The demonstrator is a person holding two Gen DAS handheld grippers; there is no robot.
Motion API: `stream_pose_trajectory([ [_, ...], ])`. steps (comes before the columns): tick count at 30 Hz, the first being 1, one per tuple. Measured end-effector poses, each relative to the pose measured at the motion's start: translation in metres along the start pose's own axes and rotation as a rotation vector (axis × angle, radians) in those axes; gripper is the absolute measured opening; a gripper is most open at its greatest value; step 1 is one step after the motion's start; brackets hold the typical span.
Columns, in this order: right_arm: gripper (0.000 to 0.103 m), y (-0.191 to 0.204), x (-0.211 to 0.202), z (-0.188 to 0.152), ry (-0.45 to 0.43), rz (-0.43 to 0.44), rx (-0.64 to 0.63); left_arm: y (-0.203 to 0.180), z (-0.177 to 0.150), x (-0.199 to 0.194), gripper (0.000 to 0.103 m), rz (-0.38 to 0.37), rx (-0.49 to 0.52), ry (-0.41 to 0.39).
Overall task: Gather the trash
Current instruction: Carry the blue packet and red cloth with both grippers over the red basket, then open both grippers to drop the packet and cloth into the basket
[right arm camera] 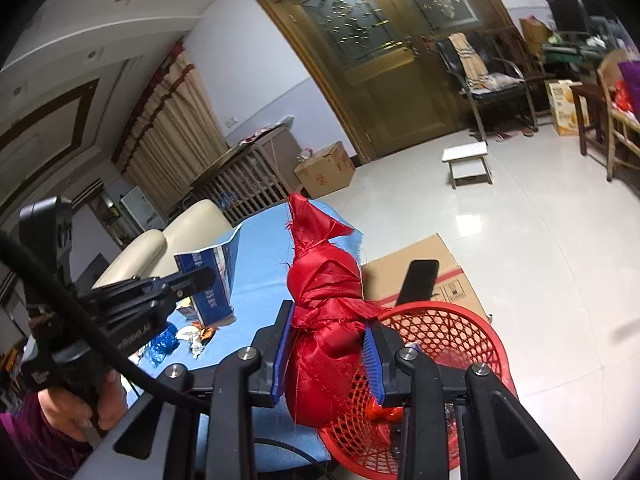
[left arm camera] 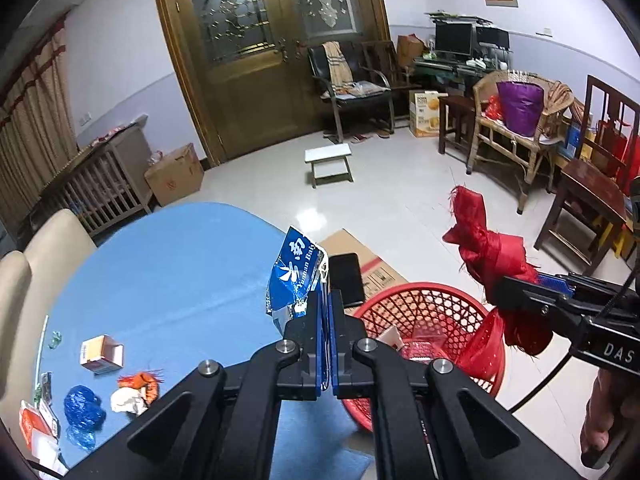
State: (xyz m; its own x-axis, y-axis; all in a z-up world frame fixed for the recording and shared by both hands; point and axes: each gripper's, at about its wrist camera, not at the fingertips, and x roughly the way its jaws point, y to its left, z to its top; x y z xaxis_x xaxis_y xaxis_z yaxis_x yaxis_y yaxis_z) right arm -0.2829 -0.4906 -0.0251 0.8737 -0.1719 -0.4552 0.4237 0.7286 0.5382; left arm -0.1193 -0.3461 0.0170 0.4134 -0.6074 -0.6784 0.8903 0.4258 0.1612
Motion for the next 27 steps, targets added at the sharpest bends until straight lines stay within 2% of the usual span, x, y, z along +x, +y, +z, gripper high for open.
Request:
stream_pose_trajectory([
  [4, 0.034, -0.013, 0.001, -0.002, 0.008, -0.003, 0.043, -0.003, -0.003, 0.008, 0.003, -0.058, -0.017, 0.027],
  [8, 0.034, -0.026, 0.004, -0.005, 0.016, -0.019, 0.074, -0.007, -0.009, 0.018, 0.003, -0.174, -0.045, 0.066],
  [18, 0.036, -0.058, 0.018, -0.022, 0.076, -0.062, 0.15, -0.024, -0.024, 0.052, 0.003, -0.36, -0.091, 0.185],
  [20, 0.036, -0.063, 0.02, -0.024, 0.087, -0.065, 0.172, -0.028, -0.026, 0.056, 0.006, -0.382, -0.094, 0.204],
  [21, 0.037, -0.066, 0.021, -0.026, 0.1, -0.064, 0.184, -0.028, -0.027, 0.057, 0.015, -0.384, -0.094, 0.212],
  [22, 0.038, -0.067, 0.023, -0.027, 0.116, -0.071, 0.199, -0.029, -0.028, 0.058, 0.035, -0.379, -0.096, 0.222],
  [24, 0.059, -0.07, 0.024, -0.028, 0.133, -0.079, 0.225, -0.028, -0.028, 0.057, 0.059, -0.352, -0.107, 0.212],
  [25, 0.067, -0.071, 0.023, -0.027, 0.128, -0.07, 0.24, -0.026, -0.029, 0.053, 0.059, -0.342, -0.112, 0.194],
  [27, 0.067, -0.071, 0.02, -0.026, 0.107, -0.056, 0.242, -0.021, -0.032, 0.046, 0.059, -0.334, -0.107, 0.176],
])
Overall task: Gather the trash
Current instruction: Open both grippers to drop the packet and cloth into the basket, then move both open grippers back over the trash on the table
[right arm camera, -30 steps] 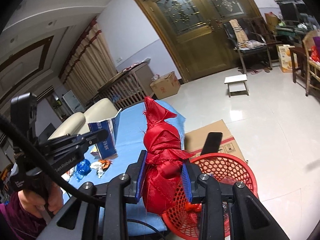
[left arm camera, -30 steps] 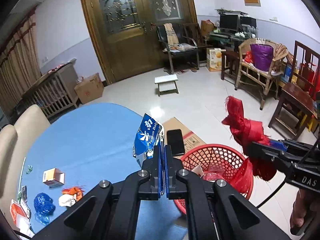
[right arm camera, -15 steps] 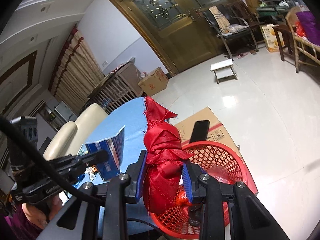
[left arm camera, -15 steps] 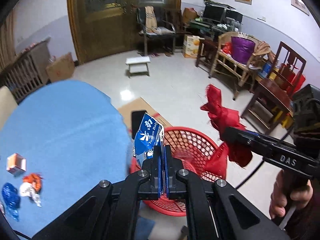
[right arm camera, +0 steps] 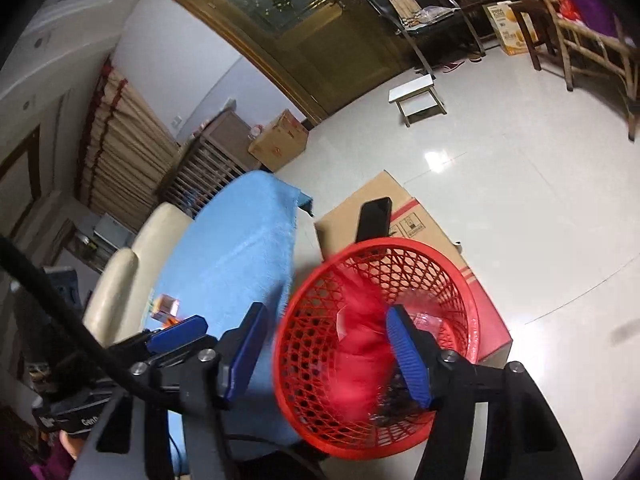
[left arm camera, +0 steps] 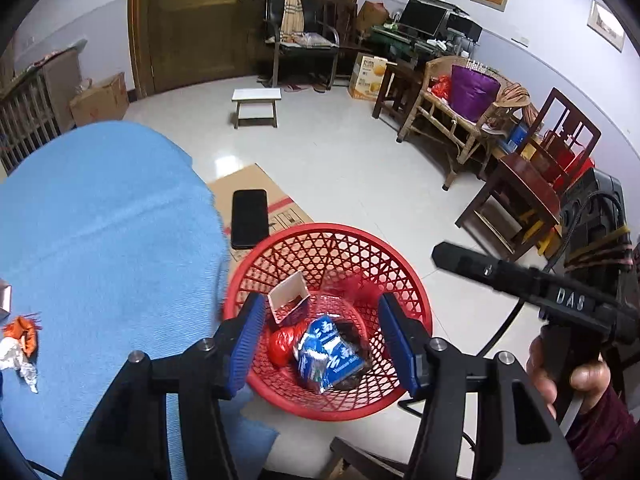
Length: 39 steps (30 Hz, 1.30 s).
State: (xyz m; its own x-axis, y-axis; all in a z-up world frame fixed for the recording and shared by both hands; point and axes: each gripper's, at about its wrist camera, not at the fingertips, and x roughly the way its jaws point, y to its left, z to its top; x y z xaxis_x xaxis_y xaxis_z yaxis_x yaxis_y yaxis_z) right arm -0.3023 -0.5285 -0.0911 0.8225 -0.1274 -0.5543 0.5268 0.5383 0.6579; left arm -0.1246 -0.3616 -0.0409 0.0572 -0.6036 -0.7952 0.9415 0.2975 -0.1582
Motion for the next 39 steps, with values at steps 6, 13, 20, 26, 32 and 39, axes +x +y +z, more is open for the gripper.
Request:
stream_pose_trajectory([
  [6, 0.067, 0.021, -0.008, 0.001, -0.04, 0.022, -0.062, 0.022, -0.033, -0.034, 0.061, 0.157, 0.021, -0.026],
  [13, 0.066, 0.079, 0.021, 0.001, 0.014, 0.087, -0.171, 0.089, -0.1, -0.103, 0.065, 0.399, -0.098, -0.092],
  [20, 0.066, 0.182, 0.066, -0.028, 0.11, 0.189, -0.378, 0.179, -0.168, -0.181, 0.066, 0.623, -0.325, -0.157],
  [26, 0.065, 0.258, 0.108, -0.066, 0.204, 0.247, -0.535, 0.235, -0.218, -0.218, 0.066, 0.704, -0.502, -0.184],
  [32, 0.061, 0.304, 0.165, -0.093, 0.317, 0.277, -0.597, 0.266, -0.241, -0.221, 0.067, 0.698, -0.593, -0.184],
  [39, 0.058, 0.342, 0.233, -0.115, 0.418, 0.272, -0.669, 0.303, -0.224, -0.218, 0.067, 0.639, -0.608, -0.196],
])
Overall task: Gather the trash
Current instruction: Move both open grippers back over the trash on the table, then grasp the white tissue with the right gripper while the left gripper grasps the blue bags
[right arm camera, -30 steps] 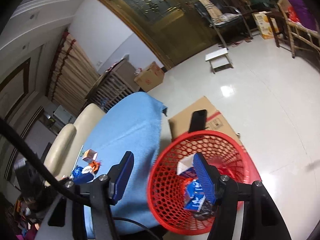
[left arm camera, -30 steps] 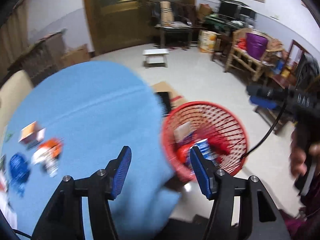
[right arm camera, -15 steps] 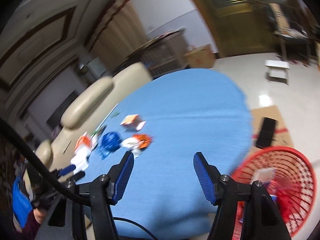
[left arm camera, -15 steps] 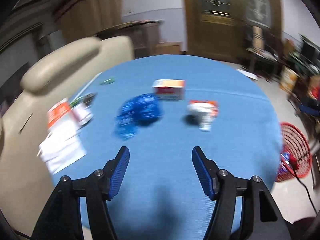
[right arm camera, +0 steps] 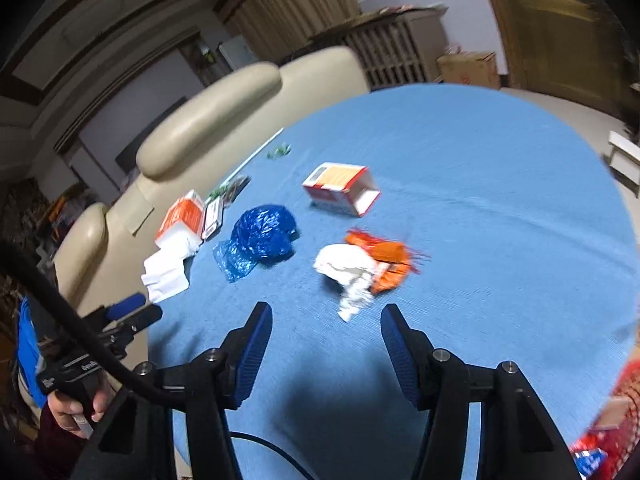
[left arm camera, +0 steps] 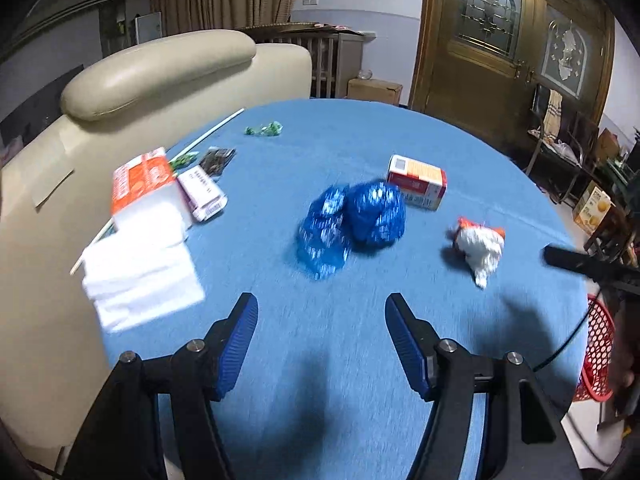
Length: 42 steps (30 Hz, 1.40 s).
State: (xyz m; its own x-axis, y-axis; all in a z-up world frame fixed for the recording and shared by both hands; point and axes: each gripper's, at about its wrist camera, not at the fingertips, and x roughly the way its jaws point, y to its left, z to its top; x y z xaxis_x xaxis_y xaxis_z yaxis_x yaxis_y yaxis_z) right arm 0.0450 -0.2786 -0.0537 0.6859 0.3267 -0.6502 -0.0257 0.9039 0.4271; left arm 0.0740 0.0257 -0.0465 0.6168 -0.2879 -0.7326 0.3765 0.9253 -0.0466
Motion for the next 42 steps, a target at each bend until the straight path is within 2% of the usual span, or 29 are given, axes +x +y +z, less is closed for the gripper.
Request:
stream_pose_trajectory([
  [2, 0.053, 0.002, 0.019, 0.008, 0.014, -0.013, -0.024, 0.0, 0.016, 0.011, 0.067, -0.018, 0.001, 0.006],
  [6, 0.049, -0.006, 0.056, 0.025, 0.02, -0.034, -0.025, 0.002, 0.045, 0.035, 0.068, -0.081, -0.027, 0.024],
  [8, 0.044, -0.011, 0.071, 0.029, 0.035, -0.042, -0.025, 0.002, 0.061, 0.052, 0.075, -0.109, -0.039, 0.034],
  [14, 0.04, -0.012, 0.088, 0.028, 0.066, -0.029, -0.027, -0.011, 0.093, 0.109, 0.076, -0.216, -0.072, 0.115],
  [17, 0.04, -0.01, 0.086, 0.025, 0.08, -0.013, -0.021, -0.02, 0.098, 0.131, 0.076, -0.21, -0.068, 0.168],
  [19, 0.04, -0.006, 0.083, 0.02, 0.087, 0.007, -0.022, -0.029, 0.095, 0.139, 0.076, -0.183, -0.02, 0.161],
  [20, 0.04, -0.003, 0.082, 0.017, 0.091, 0.016, -0.029, -0.033, 0.092, 0.139, 0.076, -0.162, 0.007, 0.15],
  [23, 0.043, 0.006, 0.082, 0.011, 0.106, 0.021, -0.059, -0.037, 0.085, 0.133, 0.073, -0.166, 0.031, 0.127],
  [24, 0.045, 0.008, 0.083, 0.01, 0.108, 0.014, -0.068, -0.038, 0.083, 0.131, 0.068, -0.163, 0.038, 0.124],
  [25, 0.049, 0.008, 0.085, 0.01, 0.113, 0.011, -0.068, -0.039, 0.081, 0.129, 0.059, -0.16, 0.045, 0.124],
  [27, 0.049, 0.007, 0.086, 0.009, 0.113, 0.011, -0.055, -0.039, 0.078, 0.127, 0.047, -0.2, 0.039, 0.139],
  [30, 0.049, 0.002, 0.089, 0.004, 0.142, 0.012, -0.019, -0.042, 0.072, 0.122, 0.045, -0.183, 0.047, 0.13],
  [32, 0.049, -0.001, 0.085, 0.0, 0.127, 0.018, -0.013, -0.042, 0.068, 0.118, 0.042, -0.18, 0.034, 0.125],
  [33, 0.047, -0.001, 0.084, -0.001, 0.123, 0.014, -0.018, -0.042, 0.067, 0.116, 0.041, -0.184, 0.025, 0.125],
  [34, 0.038, -0.002, 0.08, -0.002, 0.109, 0.01, -0.015, -0.042, 0.065, 0.113, 0.041, -0.187, 0.018, 0.123],
  [37, 0.027, -0.004, 0.064, -0.005, 0.064, 0.008, -0.003, -0.041, 0.059, 0.1, 0.04, -0.181, 0.01, 0.104],
  [42, 0.027, -0.004, 0.035, -0.012, 0.021, 0.011, 0.005, -0.046, 0.045, 0.064, 0.04, -0.159, 0.018, 0.054],
])
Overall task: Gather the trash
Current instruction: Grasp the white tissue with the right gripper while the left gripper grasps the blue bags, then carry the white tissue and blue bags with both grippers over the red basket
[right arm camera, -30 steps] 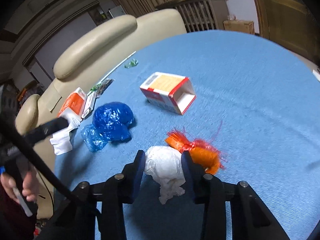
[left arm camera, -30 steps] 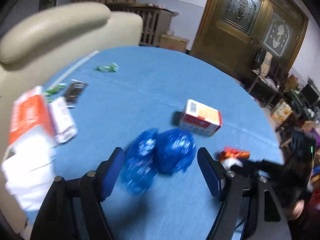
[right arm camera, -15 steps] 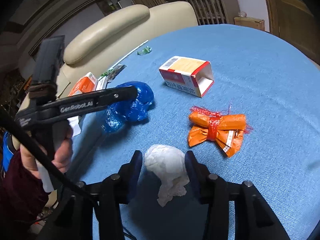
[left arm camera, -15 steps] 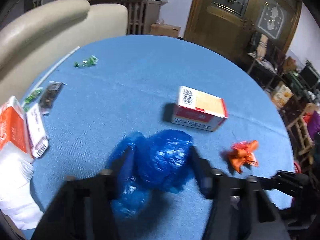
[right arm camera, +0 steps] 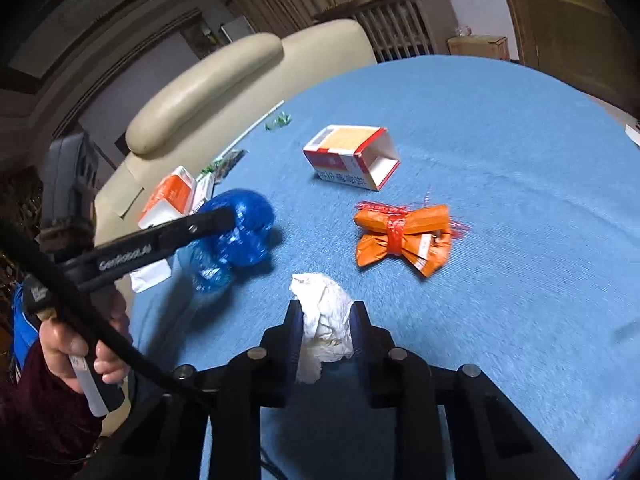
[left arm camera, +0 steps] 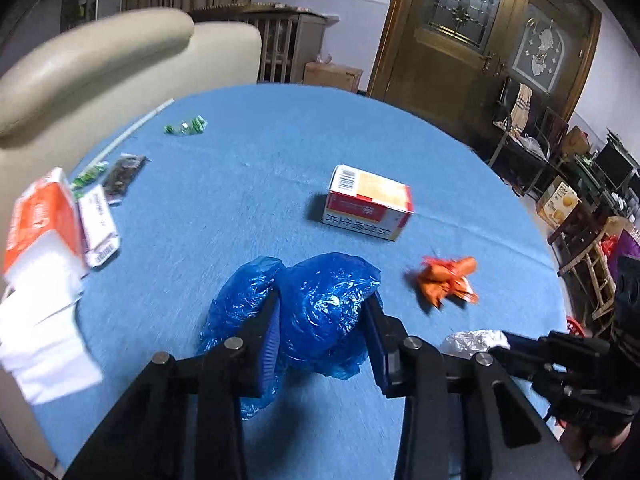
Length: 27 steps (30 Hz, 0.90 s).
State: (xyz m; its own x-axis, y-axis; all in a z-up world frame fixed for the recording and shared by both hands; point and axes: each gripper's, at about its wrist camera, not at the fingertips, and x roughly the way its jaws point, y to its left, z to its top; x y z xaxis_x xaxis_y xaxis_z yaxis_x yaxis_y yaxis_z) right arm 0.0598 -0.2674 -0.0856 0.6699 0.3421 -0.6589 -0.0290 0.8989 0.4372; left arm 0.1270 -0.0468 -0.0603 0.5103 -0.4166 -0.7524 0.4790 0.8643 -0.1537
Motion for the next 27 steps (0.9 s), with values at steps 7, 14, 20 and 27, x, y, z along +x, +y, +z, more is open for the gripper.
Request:
stream_pose_trajectory([
  [7, 0.027, -0.001, -0.051, -0.025, -0.069, -0.009, 0.026, -0.033, -0.025, -0.05, 0.04, -0.004, 0.021, -0.056],
  [14, 0.027, -0.012, -0.108, -0.054, -0.14, -0.033, 0.06, -0.08, -0.046, -0.084, 0.04, 0.008, 0.103, -0.094],
  [20, 0.027, -0.017, -0.152, -0.067, -0.215, -0.059, 0.073, -0.121, -0.055, -0.105, 0.04, 0.033, 0.173, -0.129],
  [27, 0.027, -0.015, -0.192, -0.077, -0.289, -0.053, 0.083, -0.155, -0.064, -0.122, 0.04, 0.052, 0.225, -0.155],
])
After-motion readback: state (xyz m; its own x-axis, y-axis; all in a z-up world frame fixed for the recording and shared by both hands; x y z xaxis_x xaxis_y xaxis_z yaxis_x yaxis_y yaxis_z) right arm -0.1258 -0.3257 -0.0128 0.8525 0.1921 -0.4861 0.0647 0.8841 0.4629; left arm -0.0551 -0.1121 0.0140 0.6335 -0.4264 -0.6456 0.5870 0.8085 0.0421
